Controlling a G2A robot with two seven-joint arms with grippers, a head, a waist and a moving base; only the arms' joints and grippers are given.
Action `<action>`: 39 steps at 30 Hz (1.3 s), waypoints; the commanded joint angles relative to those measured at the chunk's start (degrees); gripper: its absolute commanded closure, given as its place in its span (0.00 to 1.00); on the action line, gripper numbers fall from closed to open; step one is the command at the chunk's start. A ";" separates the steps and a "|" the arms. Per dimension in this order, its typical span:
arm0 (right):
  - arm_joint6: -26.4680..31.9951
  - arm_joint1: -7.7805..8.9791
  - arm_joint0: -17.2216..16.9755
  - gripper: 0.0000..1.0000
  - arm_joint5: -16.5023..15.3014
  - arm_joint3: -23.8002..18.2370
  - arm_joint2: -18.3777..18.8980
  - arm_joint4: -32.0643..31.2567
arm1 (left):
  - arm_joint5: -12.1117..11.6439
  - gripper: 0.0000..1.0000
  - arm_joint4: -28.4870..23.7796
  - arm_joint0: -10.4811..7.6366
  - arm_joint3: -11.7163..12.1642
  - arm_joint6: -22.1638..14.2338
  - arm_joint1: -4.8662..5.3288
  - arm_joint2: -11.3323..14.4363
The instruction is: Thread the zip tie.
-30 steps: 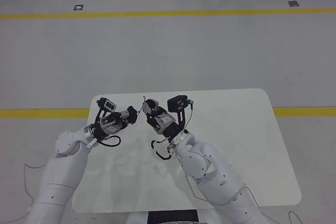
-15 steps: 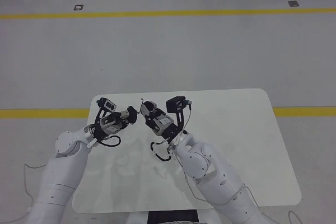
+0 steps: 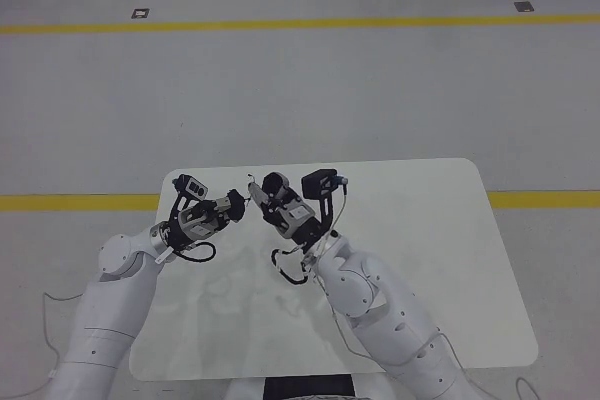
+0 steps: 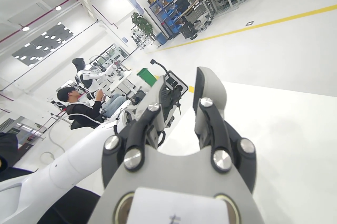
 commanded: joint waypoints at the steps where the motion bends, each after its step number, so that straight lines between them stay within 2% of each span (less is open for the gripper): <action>1: 0.12 0.22 -0.51 0.00 -0.29 -0.79 0.56 -1.16 | 0.00 1.00 0.00 0.00 0.00 0.00 0.00 0.00; 4: 0.10 0.68 -1.54 0.00 -1.74 -1.95 1.64 -3.33 | 0.00 1.00 0.00 0.00 0.00 0.00 0.00 0.00; 10: -1.46 2.28 -4.56 0.00 -6.29 -3.88 5.90 -12.40 | 0.00 1.00 0.00 0.00 0.00 0.00 0.00 0.00; 12: -2.30 2.49 -5.10 0.00 -6.49 -4.36 6.70 -13.64 | 0.14 1.00 -0.14 0.04 -0.02 0.41 -0.02 0.04; 17: -2.30 2.49 -5.10 0.00 -6.49 -4.36 6.70 -13.64 | 4.43 1.00 -5.56 0.52 -2.30 3.46 -0.17 0.26; 22: -2.30 2.49 -5.10 0.00 -6.49 -4.36 6.70 -13.64 | 10.97 1.00 -12.53 1.07 -3.64 2.76 -0.10 -0.16; 27: -4.54 3.02 -4.86 0.00 -7.10 -4.12 6.09 -24.39 | 17.73 1.00 -17.35 1.91 -4.14 1.26 0.11 -0.39; 28: -5.59 3.05 -4.83 0.00 -7.10 -3.93 5.69 -26.11 | 17.18 1.00 -17.22 1.95 -4.34 1.66 0.17 -0.81; 29: -7.93 3.11 -4.50 0.00 -5.41 -3.52 5.66 -30.30 | 13.32 1.00 -12.20 1.72 -5.73 1.09 0.42 -1.07; 30: -9.03 3.16 -4.45 0.00 -3.88 -3.28 5.49 -33.60 | 13.32 1.00 -12.20 1.72 -5.73 1.09 0.42 -1.07; 36: -9.03 3.16 -4.45 0.00 -3.88 -3.28 5.49 -33.60 | 13.32 1.00 -12.20 1.72 -5.73 1.09 0.42 -1.07; 37: -9.03 3.16 -4.45 0.00 -3.88 -3.28 5.49 -33.60 | 13.36 1.00 -12.50 1.75 -5.81 1.95 0.37 -0.98; 38: -8.54 3.28 -4.14 0.00 -4.03 -3.20 5.45 -35.93 | 14.30 1.00 -13.41 1.93 -5.95 3.00 0.29 -0.59; 39: -8.36 3.36 -3.97 0.00 -4.42 -3.20 4.92 -37.96 | 16.55 1.00 -16.63 2.14 -5.99 3.82 0.13 -0.25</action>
